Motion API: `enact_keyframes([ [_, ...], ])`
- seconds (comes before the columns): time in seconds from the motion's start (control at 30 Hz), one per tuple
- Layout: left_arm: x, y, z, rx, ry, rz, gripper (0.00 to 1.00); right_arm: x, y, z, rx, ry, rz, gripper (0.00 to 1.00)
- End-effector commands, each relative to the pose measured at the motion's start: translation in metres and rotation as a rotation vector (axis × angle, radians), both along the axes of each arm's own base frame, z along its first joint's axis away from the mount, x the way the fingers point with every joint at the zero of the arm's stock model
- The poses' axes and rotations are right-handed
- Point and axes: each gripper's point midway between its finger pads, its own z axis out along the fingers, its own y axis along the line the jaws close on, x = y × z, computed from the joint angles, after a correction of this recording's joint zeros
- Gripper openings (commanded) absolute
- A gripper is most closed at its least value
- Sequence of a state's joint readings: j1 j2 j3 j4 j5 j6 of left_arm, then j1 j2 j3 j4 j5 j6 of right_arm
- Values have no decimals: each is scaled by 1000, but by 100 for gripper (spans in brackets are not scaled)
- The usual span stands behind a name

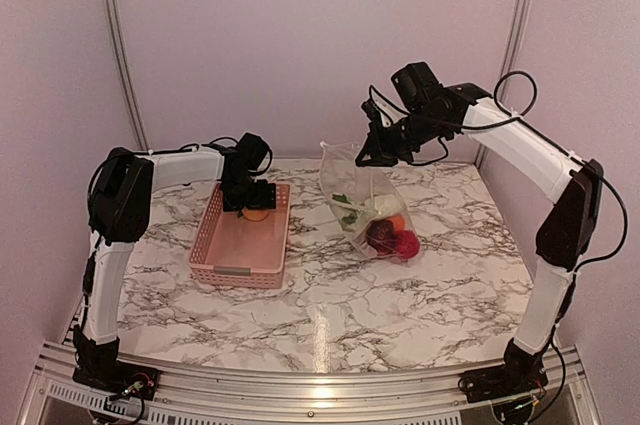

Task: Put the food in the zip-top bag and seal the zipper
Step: Pick up the fake fruit from the bin, then place the fake fruit in the zipper food storage bag.

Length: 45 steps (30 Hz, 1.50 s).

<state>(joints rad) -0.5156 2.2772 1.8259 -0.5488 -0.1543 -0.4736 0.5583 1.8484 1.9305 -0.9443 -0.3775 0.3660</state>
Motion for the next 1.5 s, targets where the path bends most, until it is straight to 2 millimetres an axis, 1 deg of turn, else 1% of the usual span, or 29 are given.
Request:
enact_keyframes([
  [0.0,3,-1,-7,3,15,-25,91,-2,9,6,1,-2,24,0],
  [0.17,1,-5,1,-14,10,-69,82,-1,10,7,3,-2,26,0],
  [0.23,0,-5,6,-14,3,-73,81,-1,10,8,2,-5,28,0],
  [0.3,-2,-5,14,-16,-4,-79,78,-2,9,8,-3,-8,33,0],
  [0.4,-12,-8,32,-48,-25,-88,75,-2,8,8,-14,-18,35,0],
  [0.5,-30,-11,58,-91,-73,-101,75,-3,6,7,-18,-24,35,0],
  [0.6,-54,-16,84,-165,-107,-122,75,-4,7,5,-8,-23,31,0],
  [0.7,-81,-25,103,-242,-103,-169,72,-5,12,5,9,-19,37,0],
  [0.77,-97,-27,112,-269,-112,-188,72,-4,16,5,14,-21,39,0],
  [0.83,-108,-29,126,-302,-156,-193,71,-4,18,4,17,-18,40,0],
  [1.0,-128,-54,178,-507,-305,-258,68,-5,23,0,21,-12,44,0],
  [1.07,-134,-64,190,-586,-329,-291,68,-6,25,-1,24,-9,47,0],
  [1.13,-139,-78,205,-685,-351,-341,67,-6,28,-1,31,-6,51,0],
  [1.2,-150,-95,224,-790,-380,-423,67,-7,30,0,36,-4,56,0],
  [1.27,-160,-109,241,-853,-401,-485,66,-7,32,-1,38,-4,59,0],
  [1.33,-165,-120,247,-880,-395,-523,66,-8,33,-2,39,-1,60,0],
  [1.47,-168,-134,251,-916,-368,-562,63,-9,34,-3,43,1,64,0],
])
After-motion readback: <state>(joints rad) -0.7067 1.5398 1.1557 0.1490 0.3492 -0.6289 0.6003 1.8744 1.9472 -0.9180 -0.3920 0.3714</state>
